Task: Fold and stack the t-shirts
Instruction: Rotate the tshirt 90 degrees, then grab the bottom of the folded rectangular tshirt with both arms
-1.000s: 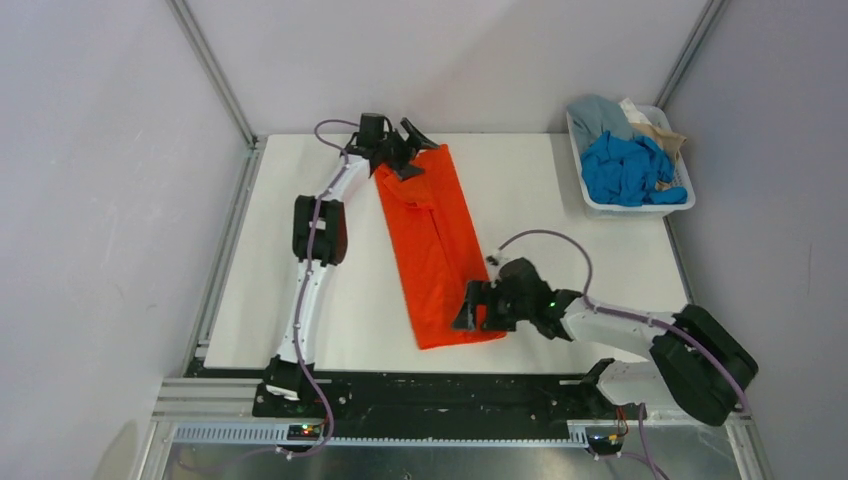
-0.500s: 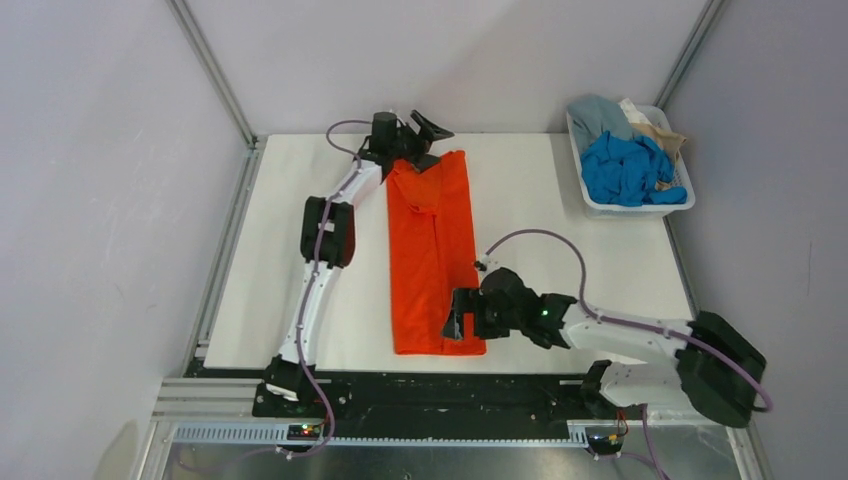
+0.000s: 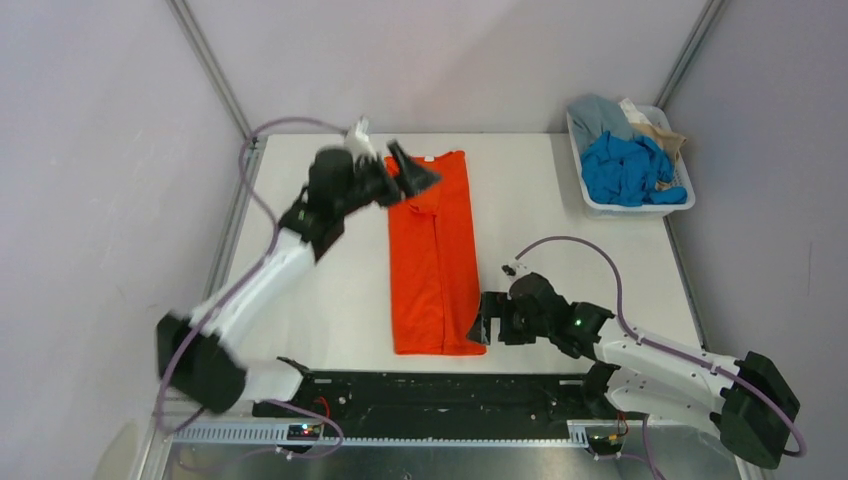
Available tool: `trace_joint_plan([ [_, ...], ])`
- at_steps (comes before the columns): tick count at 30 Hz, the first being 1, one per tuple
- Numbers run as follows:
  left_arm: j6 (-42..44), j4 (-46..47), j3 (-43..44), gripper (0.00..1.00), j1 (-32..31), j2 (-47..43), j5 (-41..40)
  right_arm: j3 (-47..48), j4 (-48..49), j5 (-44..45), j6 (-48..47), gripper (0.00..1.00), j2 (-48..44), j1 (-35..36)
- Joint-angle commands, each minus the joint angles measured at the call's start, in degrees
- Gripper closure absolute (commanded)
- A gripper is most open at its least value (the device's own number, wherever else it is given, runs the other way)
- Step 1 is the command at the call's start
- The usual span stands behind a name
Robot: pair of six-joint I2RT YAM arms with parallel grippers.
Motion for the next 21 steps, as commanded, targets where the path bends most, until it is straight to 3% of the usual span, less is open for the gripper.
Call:
trace_joint_plan([
  [1,1.4,-7.5,-23.0,0.0,-9.5,-10.3,-15.5,-1.0,-0.8,-5.3,-1.4,0.06,-1.0,0.4],
  [4,-2.1,-8.6,-35.3,0.0,-17.2,-20.4,-20.6,-1.6,0.0,-5.6,-0.9,0.09,0.8,1.0],
  [9,-7.4,-16.3,-43.5,0.0,-22.6,-29.7,-22.4,-3.2,4.7,-5.2,1.6,0.16,4.9,2.0],
  [12,-10.7,-17.1,-48.4,0.03,-24.8,-31.9,-21.8,-3.5,5.5,-3.0,4.3,0.27,7.3,2.2],
  [17,-13.4,-17.0,-51.1,0.21,-26.0,-29.1,-21.7,-4.9,7.5,-0.6,7.4,0.42,10.0,3.5],
  [21,-13.0,-16.2,-49.6,0.37,-26.9,-25.0,-20.9,-5.9,8.8,0.5,8.9,0.47,10.8,3.8],
])
